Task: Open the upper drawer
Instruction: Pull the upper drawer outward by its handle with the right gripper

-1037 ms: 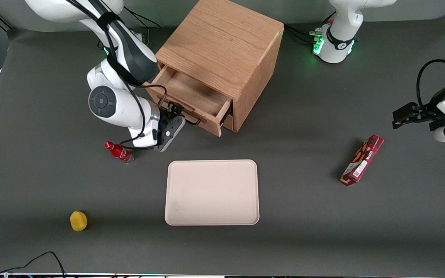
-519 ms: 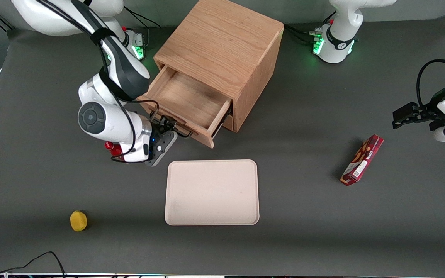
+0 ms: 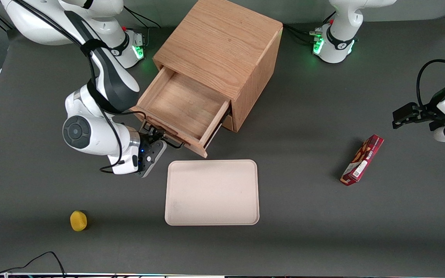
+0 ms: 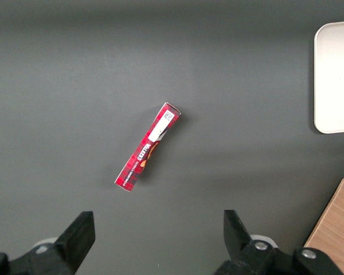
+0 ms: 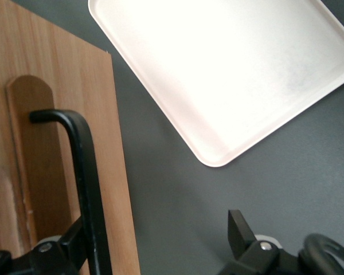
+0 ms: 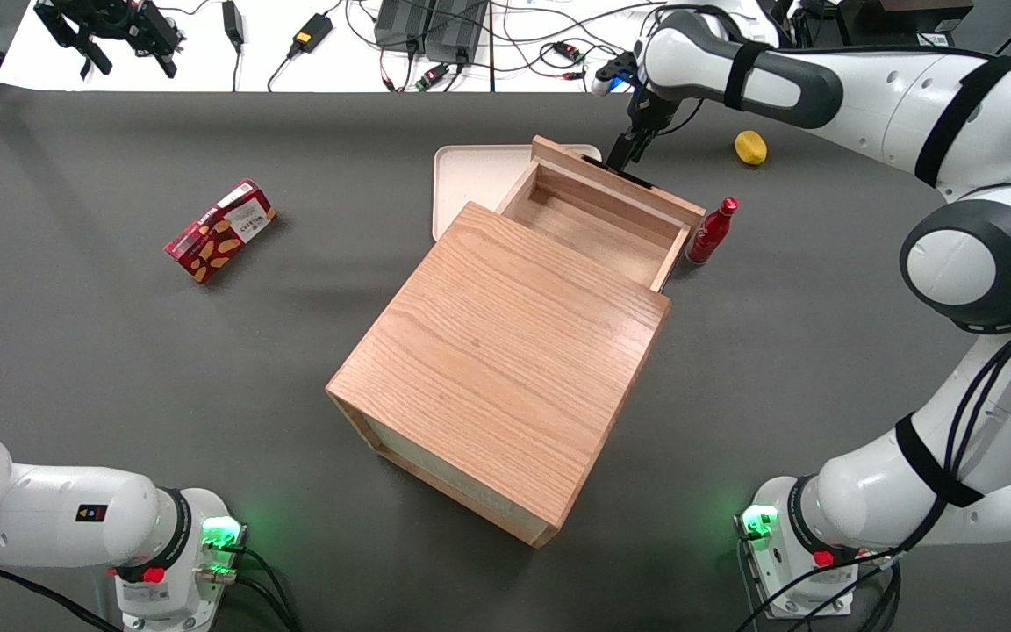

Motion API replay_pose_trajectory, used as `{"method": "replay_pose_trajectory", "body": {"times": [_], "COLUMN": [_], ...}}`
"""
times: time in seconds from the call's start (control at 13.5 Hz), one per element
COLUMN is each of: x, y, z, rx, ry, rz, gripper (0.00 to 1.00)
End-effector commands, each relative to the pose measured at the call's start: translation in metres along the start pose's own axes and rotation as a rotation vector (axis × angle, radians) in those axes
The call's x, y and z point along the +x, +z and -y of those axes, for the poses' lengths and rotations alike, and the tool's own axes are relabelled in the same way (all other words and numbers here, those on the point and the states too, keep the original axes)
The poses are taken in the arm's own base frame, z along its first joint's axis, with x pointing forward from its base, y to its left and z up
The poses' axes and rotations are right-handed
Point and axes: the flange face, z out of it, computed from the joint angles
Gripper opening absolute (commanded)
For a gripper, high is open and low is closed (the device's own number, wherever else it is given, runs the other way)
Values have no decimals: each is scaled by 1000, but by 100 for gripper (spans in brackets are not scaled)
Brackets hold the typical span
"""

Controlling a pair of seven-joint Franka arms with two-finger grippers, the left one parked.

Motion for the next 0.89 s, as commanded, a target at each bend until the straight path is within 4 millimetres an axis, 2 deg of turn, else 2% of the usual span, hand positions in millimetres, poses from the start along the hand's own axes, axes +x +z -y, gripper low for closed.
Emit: {"method": "replay_pose_trajectory", "body": {"times": [0.0, 0.37, 0.67, 0.81], "x": [2, 7, 9, 10], "y": [-5, -3, -13, -29], "z": [-21, -37, -36, -32], "rx": [-14, -30, -19, -12], "ry": [-15, -30, -39, -37], "rz": [4, 12, 24, 26], "gripper": [100, 100, 100, 100]}}
